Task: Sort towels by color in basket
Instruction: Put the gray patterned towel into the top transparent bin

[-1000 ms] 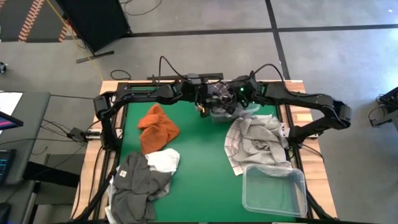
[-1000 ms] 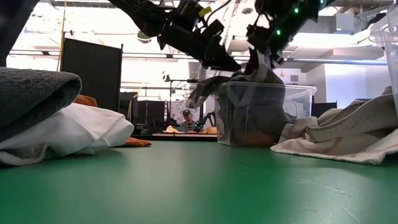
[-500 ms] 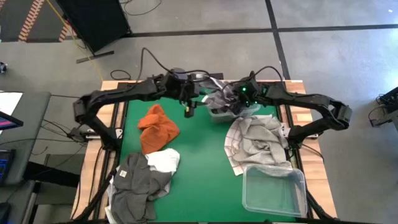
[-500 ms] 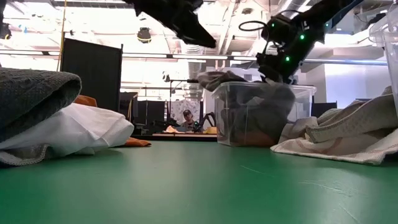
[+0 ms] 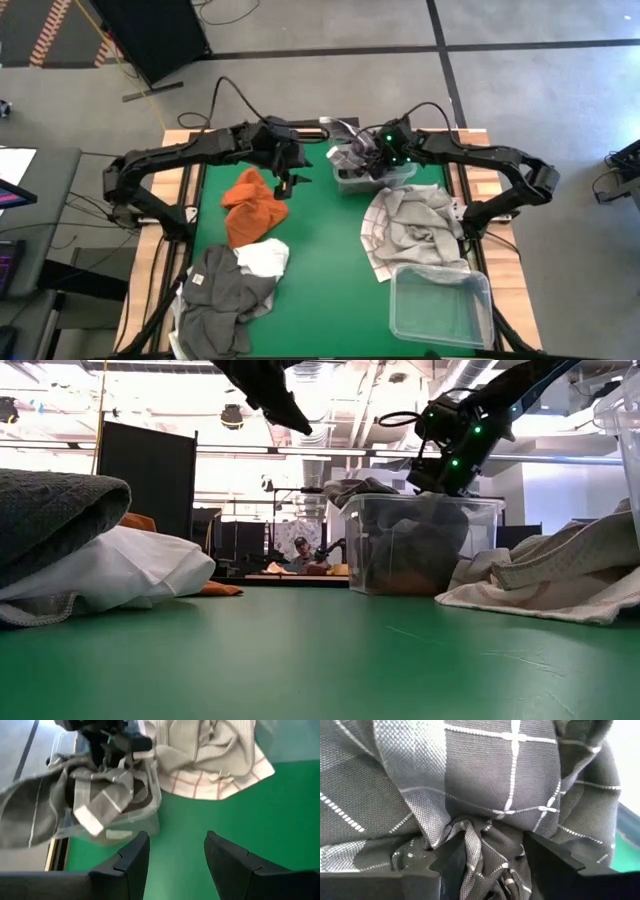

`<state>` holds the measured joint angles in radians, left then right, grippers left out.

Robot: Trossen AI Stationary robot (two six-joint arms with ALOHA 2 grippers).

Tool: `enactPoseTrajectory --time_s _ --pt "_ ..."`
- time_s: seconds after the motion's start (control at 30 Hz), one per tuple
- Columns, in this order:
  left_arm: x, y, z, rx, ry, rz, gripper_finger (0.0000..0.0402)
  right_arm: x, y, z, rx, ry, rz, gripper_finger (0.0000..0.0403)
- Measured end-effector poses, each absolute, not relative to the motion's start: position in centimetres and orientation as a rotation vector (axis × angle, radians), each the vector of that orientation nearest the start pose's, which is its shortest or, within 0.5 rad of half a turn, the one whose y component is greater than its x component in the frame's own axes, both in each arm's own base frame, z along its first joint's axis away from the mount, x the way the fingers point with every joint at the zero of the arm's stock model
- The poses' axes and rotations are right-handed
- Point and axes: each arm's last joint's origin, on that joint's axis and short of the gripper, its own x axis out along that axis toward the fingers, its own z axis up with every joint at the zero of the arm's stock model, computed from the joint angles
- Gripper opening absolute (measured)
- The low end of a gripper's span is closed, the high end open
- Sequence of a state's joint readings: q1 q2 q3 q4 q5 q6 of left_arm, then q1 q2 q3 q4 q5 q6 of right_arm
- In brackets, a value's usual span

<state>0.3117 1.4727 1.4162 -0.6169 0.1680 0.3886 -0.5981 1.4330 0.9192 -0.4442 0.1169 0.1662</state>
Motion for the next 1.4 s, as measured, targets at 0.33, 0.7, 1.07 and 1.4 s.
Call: enactPoseTrajectory --time_s 0.33,0.7,1.07,1.4 --pt "30.3 9.3 35.1 0.222 0.692 0.016 0.0180 23.2 -14.1 26.1 0.347 0.904 -0.702 0.0230" --pt "30.1 9.2 34.8 0.191 0.723 0.018 0.0180 23.1 -12.6 30.4 0.265 0.751 -0.692 0.0230" --pt "30.1 8.2 34.5 0.153 0.762 -0.004 0.0180 26.4 -12.4 31.3 0.121 0.539 -0.457 0.0230" --pt "30.1 6.1 34.0 0.138 0.824 -0.067 0.0180 27.7 -16.4 27.4 0.188 0.633 -0.482 0.0230"
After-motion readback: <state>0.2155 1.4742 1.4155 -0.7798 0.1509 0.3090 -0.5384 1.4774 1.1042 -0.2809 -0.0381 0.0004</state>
